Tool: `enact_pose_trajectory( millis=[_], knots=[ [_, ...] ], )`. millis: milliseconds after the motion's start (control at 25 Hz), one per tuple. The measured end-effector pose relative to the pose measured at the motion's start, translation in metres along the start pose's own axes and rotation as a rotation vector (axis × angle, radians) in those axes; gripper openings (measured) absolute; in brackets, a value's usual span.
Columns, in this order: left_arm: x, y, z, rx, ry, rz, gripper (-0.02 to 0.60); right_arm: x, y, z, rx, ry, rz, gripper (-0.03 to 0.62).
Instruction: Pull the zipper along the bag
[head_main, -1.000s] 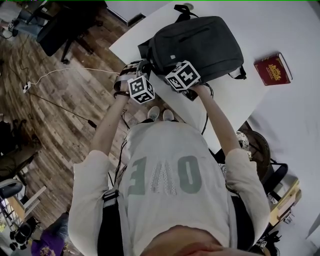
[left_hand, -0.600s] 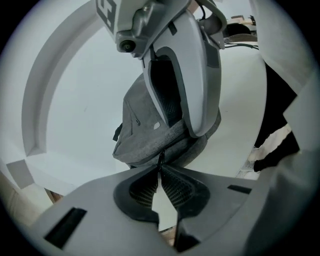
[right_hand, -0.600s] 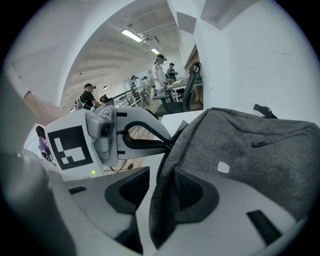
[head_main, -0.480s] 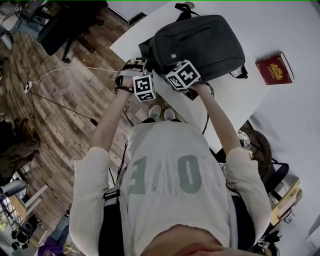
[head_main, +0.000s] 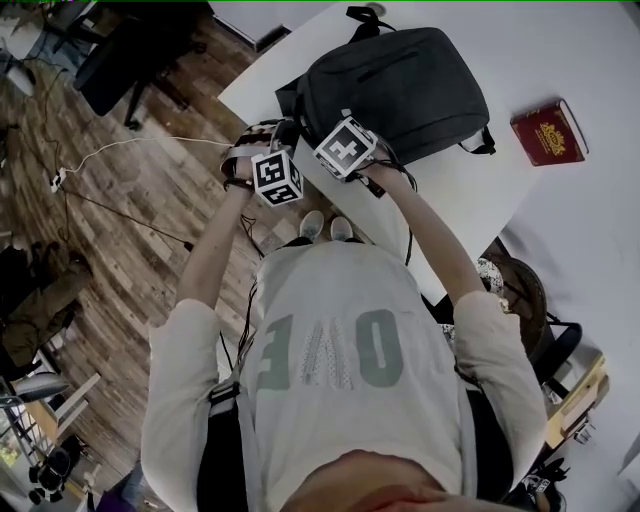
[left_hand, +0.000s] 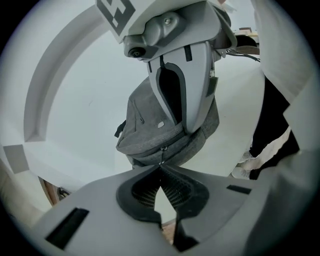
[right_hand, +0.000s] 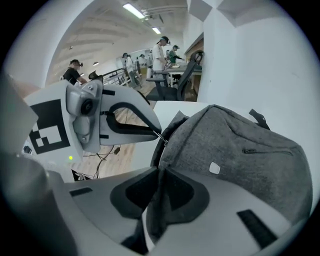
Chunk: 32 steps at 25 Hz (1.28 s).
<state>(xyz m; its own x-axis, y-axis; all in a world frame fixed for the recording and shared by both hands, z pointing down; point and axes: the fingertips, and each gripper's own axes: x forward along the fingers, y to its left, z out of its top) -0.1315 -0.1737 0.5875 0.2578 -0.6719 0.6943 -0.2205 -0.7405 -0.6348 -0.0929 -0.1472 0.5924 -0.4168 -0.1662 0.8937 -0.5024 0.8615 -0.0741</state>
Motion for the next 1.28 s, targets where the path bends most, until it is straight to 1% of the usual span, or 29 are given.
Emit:
enact_pose_trajectory(
  millis=[120, 240, 440, 560, 600, 680, 760, 800, 840, 880, 960, 1040, 1120, 1200, 1280],
  knots=[
    [-0.001, 0.007, 0.004, 0.006, 0.007, 0.012, 0.025, 0.000, 0.003, -0.011, -0.051, 0.041, 0.032, 0.053],
    [-0.002, 0.013, 0.003, -0.030, 0.004, 0.003, 0.026, -0.015, 0.012, -0.025, -0.076, 0.069, 0.060, 0.049],
    [0.003, 0.006, 0.015, -0.068, -0.021, -0.032, 0.025, -0.027, 0.025, -0.050, -0.161, 0.081, 0.078, 0.047],
    [0.003, -0.001, 0.020, -0.068, -0.032, -0.064, 0.025, -0.035, 0.027, -0.059, -0.165, 0.076, 0.082, 0.045],
    [0.001, -0.004, 0.021, -0.048, -0.041, -0.079, 0.025, -0.036, 0.029, -0.065, -0.158, 0.086, 0.090, 0.044],
    [-0.004, -0.014, 0.023, 0.025, -0.074, -0.129, 0.025, -0.037, 0.029, -0.076, -0.138, 0.106, 0.113, 0.044],
    [-0.013, -0.030, 0.020, 0.095, -0.108, -0.203, 0.023, -0.037, 0.023, -0.078, -0.105, 0.083, 0.128, 0.046],
    [-0.018, -0.039, 0.019, 0.127, -0.119, -0.228, 0.023, -0.037, 0.023, -0.078, -0.083, 0.071, 0.136, 0.046],
    [-0.022, -0.046, 0.018, 0.156, -0.126, -0.235, 0.023, -0.038, 0.023, -0.079, -0.071, 0.067, 0.139, 0.046],
    [-0.023, -0.050, 0.019, 0.181, -0.131, -0.226, 0.025, -0.038, 0.024, -0.079, -0.072, 0.069, 0.134, 0.046],
    [-0.022, -0.054, 0.021, 0.195, -0.135, -0.205, 0.026, -0.038, 0.024, -0.079, -0.092, 0.082, 0.111, 0.046],
    [-0.020, -0.059, 0.023, 0.155, -0.135, -0.218, 0.026, -0.037, 0.025, -0.079, -0.106, 0.091, 0.096, 0.046],
    [-0.021, -0.064, 0.024, 0.075, -0.133, -0.249, 0.028, -0.036, 0.025, -0.080, -0.107, 0.095, 0.091, 0.046],
    [-0.021, -0.063, 0.025, -0.004, -0.129, -0.262, 0.028, -0.036, 0.024, -0.082, -0.101, 0.096, 0.091, 0.046],
    [-0.020, -0.060, 0.026, -0.049, -0.122, -0.260, 0.028, -0.036, 0.024, -0.082, -0.097, 0.096, 0.088, 0.046]
  ],
)
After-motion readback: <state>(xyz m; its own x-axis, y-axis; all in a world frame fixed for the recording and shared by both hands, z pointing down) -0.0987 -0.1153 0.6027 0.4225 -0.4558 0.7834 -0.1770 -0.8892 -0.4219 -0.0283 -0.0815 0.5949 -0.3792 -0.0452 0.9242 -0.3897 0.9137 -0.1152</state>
